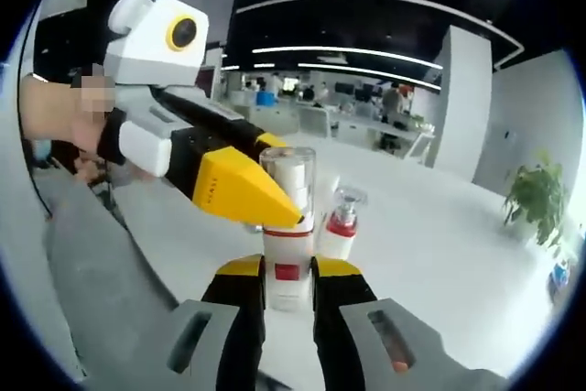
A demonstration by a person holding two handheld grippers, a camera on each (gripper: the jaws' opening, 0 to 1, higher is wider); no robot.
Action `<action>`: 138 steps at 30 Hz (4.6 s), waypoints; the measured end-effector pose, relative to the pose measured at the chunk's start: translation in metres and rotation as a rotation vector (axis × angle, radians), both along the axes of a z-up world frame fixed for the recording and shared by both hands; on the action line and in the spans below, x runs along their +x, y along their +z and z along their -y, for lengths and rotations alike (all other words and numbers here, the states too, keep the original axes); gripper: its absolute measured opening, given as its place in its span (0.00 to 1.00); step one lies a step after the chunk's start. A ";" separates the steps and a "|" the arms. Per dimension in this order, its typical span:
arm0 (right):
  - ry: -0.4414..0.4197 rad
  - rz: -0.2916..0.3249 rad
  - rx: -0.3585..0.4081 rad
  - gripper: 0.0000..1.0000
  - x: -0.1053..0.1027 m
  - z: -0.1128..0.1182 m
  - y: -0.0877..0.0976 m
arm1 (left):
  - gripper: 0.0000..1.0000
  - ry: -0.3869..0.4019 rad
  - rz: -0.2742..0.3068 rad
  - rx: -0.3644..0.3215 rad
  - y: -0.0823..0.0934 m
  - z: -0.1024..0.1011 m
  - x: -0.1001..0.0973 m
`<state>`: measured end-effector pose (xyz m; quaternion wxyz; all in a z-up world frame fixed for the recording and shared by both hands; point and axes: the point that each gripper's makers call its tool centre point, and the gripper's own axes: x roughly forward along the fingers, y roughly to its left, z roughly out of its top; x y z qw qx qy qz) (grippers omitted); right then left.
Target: Arrange the skincare products in the storage area until every visible bottle or jar stands upright without overlapping.
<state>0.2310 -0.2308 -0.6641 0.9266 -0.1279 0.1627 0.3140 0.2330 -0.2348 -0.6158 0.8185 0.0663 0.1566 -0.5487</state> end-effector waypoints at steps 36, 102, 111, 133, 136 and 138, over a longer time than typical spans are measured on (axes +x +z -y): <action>0.135 -0.131 -0.093 0.21 0.034 0.005 -0.118 | 0.14 -0.106 -0.010 0.217 -0.109 0.023 0.027; 0.424 -0.168 -0.364 0.11 0.041 0.004 -0.126 | 0.10 0.162 -0.143 0.304 -0.165 -0.018 0.032; 0.362 -0.181 -0.355 0.12 0.051 0.001 -0.130 | 0.12 0.168 -0.150 0.312 -0.168 -0.019 0.038; 0.263 -0.214 -0.339 0.14 0.063 -0.003 -0.135 | 0.17 0.153 -0.161 0.307 -0.168 -0.020 0.042; 0.253 -0.224 -0.336 0.14 0.063 -0.003 -0.136 | 0.16 0.155 -0.160 0.314 -0.168 -0.020 0.041; 0.246 -0.231 -0.338 0.14 0.064 -0.002 -0.138 | 0.16 0.153 -0.161 0.325 -0.169 -0.023 0.040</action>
